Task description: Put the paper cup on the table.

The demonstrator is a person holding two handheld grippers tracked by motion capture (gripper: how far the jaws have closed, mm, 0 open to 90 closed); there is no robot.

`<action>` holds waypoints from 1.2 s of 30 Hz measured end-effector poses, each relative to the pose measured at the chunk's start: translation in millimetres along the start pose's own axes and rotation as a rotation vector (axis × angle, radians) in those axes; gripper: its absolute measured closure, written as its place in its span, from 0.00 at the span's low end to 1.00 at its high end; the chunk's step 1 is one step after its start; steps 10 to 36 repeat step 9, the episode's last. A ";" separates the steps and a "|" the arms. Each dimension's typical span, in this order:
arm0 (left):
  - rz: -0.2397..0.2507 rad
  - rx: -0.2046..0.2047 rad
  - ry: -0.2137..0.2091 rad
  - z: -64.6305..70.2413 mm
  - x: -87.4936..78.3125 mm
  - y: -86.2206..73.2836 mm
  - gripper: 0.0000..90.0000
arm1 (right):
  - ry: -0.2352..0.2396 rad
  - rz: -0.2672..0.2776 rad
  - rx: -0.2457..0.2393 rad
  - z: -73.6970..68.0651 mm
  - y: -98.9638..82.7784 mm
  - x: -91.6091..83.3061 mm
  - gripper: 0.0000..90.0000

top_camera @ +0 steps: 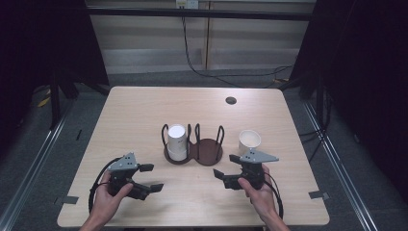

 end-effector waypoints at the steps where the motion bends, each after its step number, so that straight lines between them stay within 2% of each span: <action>1: 0.006 -0.006 0.002 0.8 1.1 -0.3 0.18 | 0.003 -0.003 -0.005 -2.2 -1.6 0.9 0.18; 2: 0.009 -0.015 0.001 2.3 2.2 -0.7 0.18 | 0.007 0.000 -0.005 -3.5 -1.9 1.7 0.18; 4: 0.003 -0.006 0.001 4.2 3.0 -1.3 0.18 | 0.011 0.004 0.005 -4.3 -1.7 2.3 0.17; 5: 0.015 -0.016 0.007 5.6 3.9 -0.4 0.18 | 0.010 0.003 0.002 -4.0 -1.8 2.4 0.17; 9: 0.004 -0.016 0.000 11.7 5.3 -1.3 0.18 | 0.009 -0.009 0.012 -1.7 -4.3 1.1 0.15; 36: 0.004 -0.016 0.000 11.7 5.3 -1.3 0.18 | 0.009 -0.009 0.012 -1.7 -4.3 1.1 0.15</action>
Point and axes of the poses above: each handheld gripper's, and its own axes: x roughly forward along the jaws, y roughly out of its top, z roughly to its right, the point moved 9 cm from there along x, roughly forward along the jaws, and after that the axes turned 13 degrees about z, right-handed, at the moved point
